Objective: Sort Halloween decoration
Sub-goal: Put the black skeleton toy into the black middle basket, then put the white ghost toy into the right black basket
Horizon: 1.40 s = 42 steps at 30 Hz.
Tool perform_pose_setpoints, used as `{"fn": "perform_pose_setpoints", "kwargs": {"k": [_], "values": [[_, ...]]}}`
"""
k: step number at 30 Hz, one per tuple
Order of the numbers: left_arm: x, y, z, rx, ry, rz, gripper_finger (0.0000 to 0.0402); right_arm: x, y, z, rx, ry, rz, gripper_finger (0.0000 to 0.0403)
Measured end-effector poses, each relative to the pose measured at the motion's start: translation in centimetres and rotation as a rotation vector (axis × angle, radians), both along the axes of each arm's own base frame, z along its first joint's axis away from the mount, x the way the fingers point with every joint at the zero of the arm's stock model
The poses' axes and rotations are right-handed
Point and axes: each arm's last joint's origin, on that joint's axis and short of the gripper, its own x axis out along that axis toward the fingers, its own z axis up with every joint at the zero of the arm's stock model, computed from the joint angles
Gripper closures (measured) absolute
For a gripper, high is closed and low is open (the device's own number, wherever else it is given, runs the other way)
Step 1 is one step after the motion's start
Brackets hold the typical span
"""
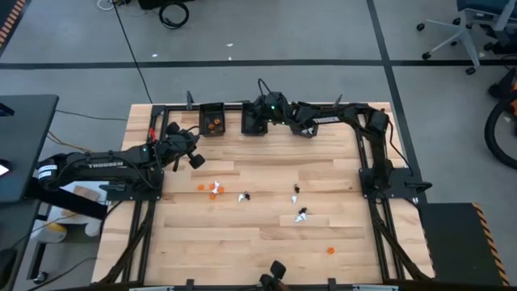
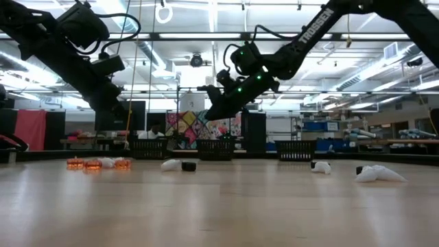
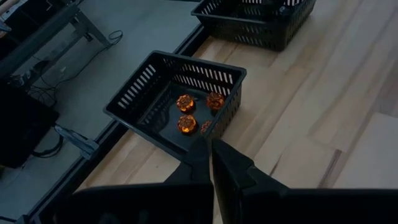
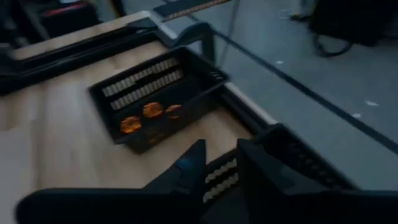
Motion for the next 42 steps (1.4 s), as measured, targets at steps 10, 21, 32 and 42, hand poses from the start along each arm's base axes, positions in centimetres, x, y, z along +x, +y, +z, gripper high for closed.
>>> {"fn": "perform_pose_setpoints", "kwargs": {"k": [10, 21, 32, 42], "values": [[-0.1, -0.1, -0.1, -0.015, 0.004, 0.006, 0.0402, -0.1, 5.3, 3.2, -0.053, 0.079, 0.153, 0.0251], [-0.1, -0.1, -0.1, -0.018, -0.002, 0.01, 0.0402, -0.1, 18.0, -1.8, -0.103, 0.016, 0.41, 0.0244], [0.0, -0.1, -0.1, -0.014, -0.006, 0.008, 0.0402, 1.4, 22.0, -8.2, -0.064, -0.151, 0.535, 0.0121], [0.0, -0.1, -0.1, -0.01, 0.0, 0.004, 0.0402, 1.5, 22.6, -13.2, -0.029, -0.149, 0.618, 0.0076]]}}
